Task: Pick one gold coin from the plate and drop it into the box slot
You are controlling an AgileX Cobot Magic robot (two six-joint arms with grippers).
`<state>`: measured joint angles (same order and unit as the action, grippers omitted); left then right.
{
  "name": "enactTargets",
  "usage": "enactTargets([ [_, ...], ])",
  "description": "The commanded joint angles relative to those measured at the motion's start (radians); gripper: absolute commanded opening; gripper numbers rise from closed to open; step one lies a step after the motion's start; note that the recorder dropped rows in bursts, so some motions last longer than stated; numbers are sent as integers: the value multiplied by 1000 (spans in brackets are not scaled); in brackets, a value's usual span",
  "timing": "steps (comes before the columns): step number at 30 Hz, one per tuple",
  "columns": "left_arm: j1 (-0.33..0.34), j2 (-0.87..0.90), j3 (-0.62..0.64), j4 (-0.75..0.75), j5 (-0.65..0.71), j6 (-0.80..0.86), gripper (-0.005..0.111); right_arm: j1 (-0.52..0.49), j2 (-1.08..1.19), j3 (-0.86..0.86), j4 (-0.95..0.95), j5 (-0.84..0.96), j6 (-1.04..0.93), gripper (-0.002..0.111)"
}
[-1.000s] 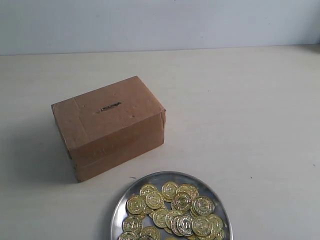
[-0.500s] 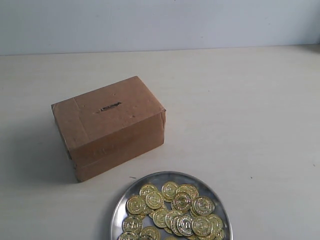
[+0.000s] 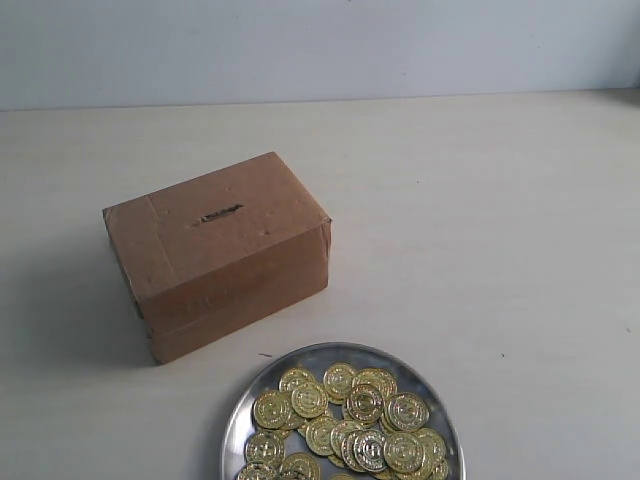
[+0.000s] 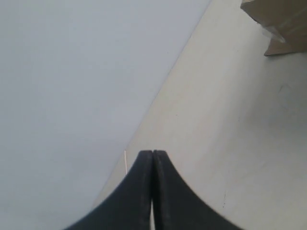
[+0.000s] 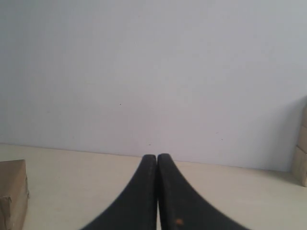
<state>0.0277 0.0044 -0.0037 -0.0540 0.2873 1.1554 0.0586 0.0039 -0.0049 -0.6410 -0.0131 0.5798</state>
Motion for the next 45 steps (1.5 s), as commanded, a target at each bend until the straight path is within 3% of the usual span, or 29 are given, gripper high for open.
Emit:
enactTargets([
  [1,3,-4,4,-8,-18,-13,0,-6,-4,5,-2,27,-1,0],
  [2,3,-4,4,-12,-21,-26,0,-6,-4,5,-1,32,-1,0],
  [4,3,-4,4,-21,-37,-211,0,-6,-4,5,44,35,-1,0],
  [7,3,-4,4,-37,-28,-791,0,-6,-4,5,49,35,-1,0],
  [10,3,-4,4,-37,-28,-1031,0,-6,-4,5,49,35,-1,0],
  [17,3,-4,4,-37,-26,-1040,0,-6,-4,5,66,42,11,0],
  [28,3,-4,4,-37,-28,-1039,0,-6,-4,5,125,298,24,0],
  [45,3,-4,4,-37,38,-1032,0,-6,-4,5,172,311,24,0],
])
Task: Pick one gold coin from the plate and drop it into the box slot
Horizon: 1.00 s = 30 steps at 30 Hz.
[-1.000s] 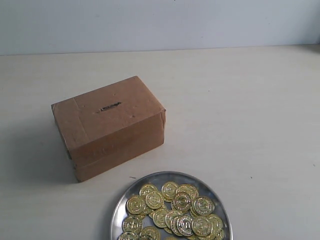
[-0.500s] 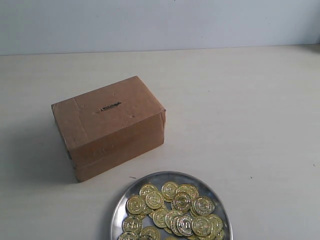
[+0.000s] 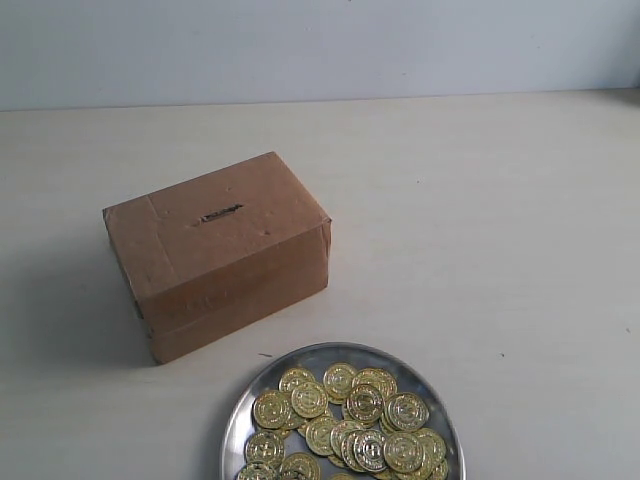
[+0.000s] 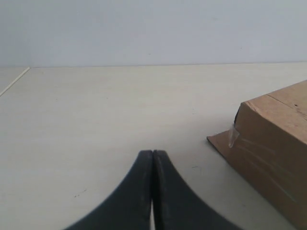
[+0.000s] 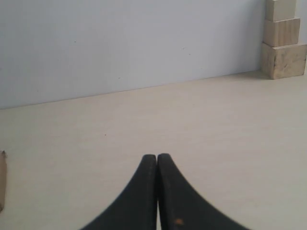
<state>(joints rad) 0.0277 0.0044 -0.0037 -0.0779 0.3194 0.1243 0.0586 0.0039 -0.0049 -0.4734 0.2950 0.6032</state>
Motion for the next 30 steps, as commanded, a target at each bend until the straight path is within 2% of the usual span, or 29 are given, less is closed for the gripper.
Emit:
enactTargets([
  [1,3,-4,4,-13,5,-1,0,-6,-4,5,5,3,0,0],
  [14,3,-4,4,-13,5,-1,0,-6,-4,5,5,-1,0,0],
  [20,3,-4,4,-13,5,-1,0,-6,-4,5,128,3,-11,0],
  [25,3,-4,4,-13,5,-1,0,-6,-4,5,359,12,-449,0],
  [30,3,-4,4,-13,5,-1,0,-6,-4,5,395,13,-511,0],
])
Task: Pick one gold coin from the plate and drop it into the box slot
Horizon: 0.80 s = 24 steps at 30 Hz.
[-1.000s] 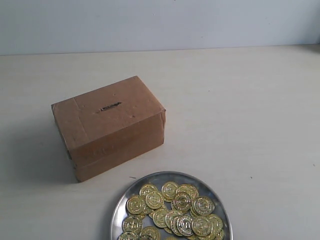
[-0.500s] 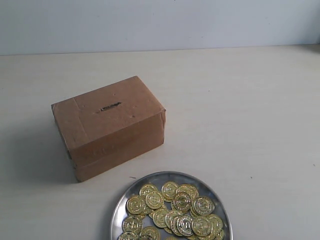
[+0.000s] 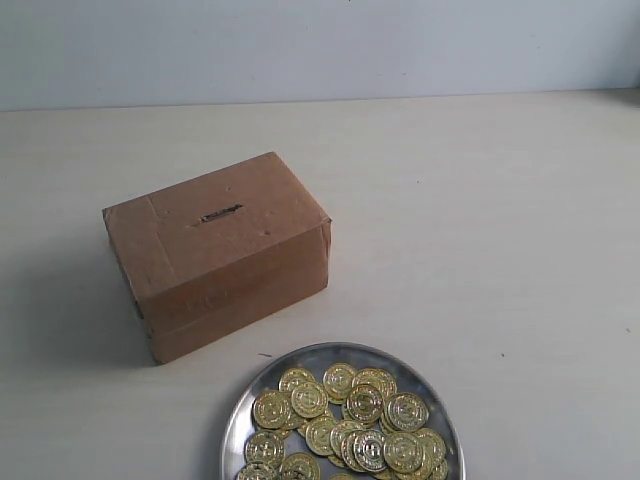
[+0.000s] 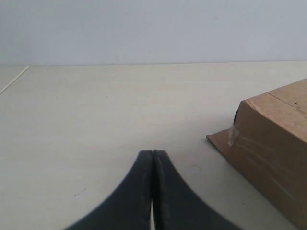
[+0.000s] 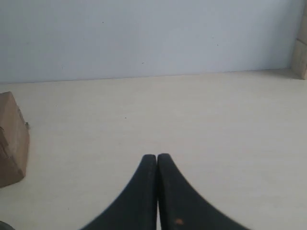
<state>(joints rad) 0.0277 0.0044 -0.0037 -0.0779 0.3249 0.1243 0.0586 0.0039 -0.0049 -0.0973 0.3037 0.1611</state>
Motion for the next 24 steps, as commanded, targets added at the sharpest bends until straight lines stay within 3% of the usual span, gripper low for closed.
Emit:
enactTargets([
  [1,3,-4,4,-13,0,-1,0,-6,-4,5,19,5,-92,0],
  [24,3,-4,4,-13,0,-1,0,-6,-4,5,20,5,-109,0],
])
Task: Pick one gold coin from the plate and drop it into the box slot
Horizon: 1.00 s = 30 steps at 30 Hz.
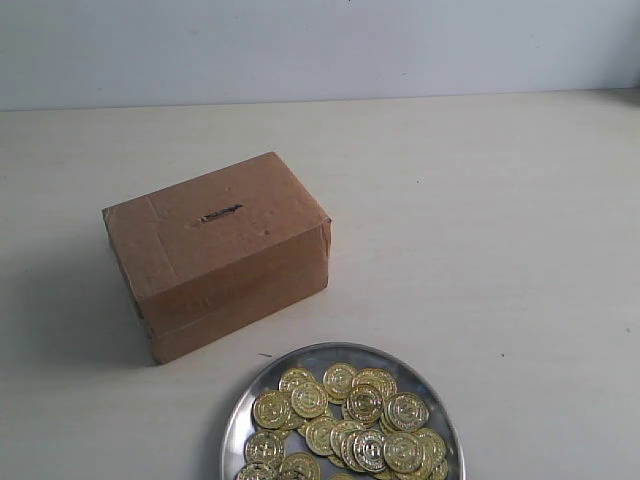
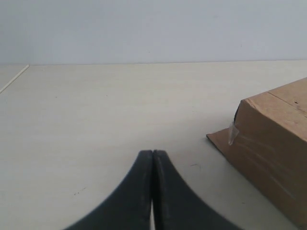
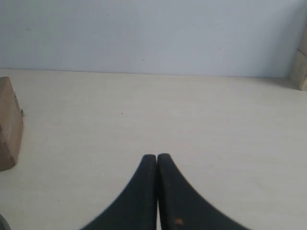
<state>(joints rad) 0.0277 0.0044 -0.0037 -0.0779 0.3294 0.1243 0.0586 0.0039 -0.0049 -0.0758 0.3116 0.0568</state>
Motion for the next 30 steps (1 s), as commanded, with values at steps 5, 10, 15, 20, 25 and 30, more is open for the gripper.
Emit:
enactTargets([
  [5,3,-4,4,-13,-5,-1,0,-6,-4,5,19,-3,-5,0],
  [10,3,-4,4,-11,28,0,0,-6,-4,5,23,-1,-5,0],
  [15,3,-4,4,-11,28,0,0,-6,-4,5,25,9,-5,0],
  [20,3,-4,4,-11,28,0,0,-6,-4,5,25,25,-5,0],
  [25,3,-4,4,-11,28,0,0,-6,-4,5,30,24,-5,0],
  [30,3,-4,4,-11,28,0,0,-6,-4,5,30,24,-5,0],
])
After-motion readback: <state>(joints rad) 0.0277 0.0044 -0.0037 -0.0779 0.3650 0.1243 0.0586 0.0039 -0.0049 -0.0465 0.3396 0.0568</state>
